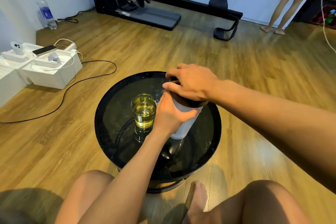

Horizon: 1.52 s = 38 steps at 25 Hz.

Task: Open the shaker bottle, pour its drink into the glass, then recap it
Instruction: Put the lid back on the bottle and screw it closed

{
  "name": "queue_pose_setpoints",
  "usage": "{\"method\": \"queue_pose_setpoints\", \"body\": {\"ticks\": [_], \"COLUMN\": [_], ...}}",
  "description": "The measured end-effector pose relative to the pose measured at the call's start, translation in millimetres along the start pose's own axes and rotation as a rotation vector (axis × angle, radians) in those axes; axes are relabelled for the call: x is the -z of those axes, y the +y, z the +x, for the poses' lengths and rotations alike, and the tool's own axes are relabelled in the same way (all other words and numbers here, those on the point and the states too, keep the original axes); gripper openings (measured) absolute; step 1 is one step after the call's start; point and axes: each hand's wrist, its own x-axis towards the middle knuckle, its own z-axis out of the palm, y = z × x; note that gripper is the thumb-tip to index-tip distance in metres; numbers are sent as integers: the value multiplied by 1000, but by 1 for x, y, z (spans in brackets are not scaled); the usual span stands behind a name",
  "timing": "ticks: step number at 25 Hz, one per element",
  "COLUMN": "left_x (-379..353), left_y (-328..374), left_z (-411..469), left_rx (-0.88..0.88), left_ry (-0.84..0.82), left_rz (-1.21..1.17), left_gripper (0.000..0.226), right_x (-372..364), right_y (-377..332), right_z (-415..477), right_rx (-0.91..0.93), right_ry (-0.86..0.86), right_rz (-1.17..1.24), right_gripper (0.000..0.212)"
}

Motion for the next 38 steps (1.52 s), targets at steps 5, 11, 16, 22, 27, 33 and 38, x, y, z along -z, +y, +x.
{"method": "queue_pose_setpoints", "body": {"ticks": [5, 11, 16, 22, 27, 33, 38], "left_x": [-2, -1, -1, -1, 0, 1, 3], "left_y": [-4, -3, -2, -1, 0, 2, 2], "left_z": [1, 3, 4, 2, 3, 3, 3], "left_rx": [-12, 17, 4, -29, -20, -17, 12], "left_ry": [8, -20, -26, 2, -4, -14, -26], "left_rz": [13, 10, 30, 26, 19, -6, -13], "left_gripper": [82, 91, 87, 88, 82, 85, 79], "right_x": [4, 7, 0, 6, -3, 3, -5], "right_y": [10, 7, 6, 9, -4, 7, -13], "right_z": [-5, 3, 5, -8, 1, -20, -9], "right_rx": [170, 21, -60, 91, -191, 53, -198], "right_ry": [-11, 21, 17, 2, 65, 34, 60], "right_rz": [-19, 232, 199, 273, 209, 157, 90], "right_gripper": [47, 46, 31, 46, 45, 55, 51]}}
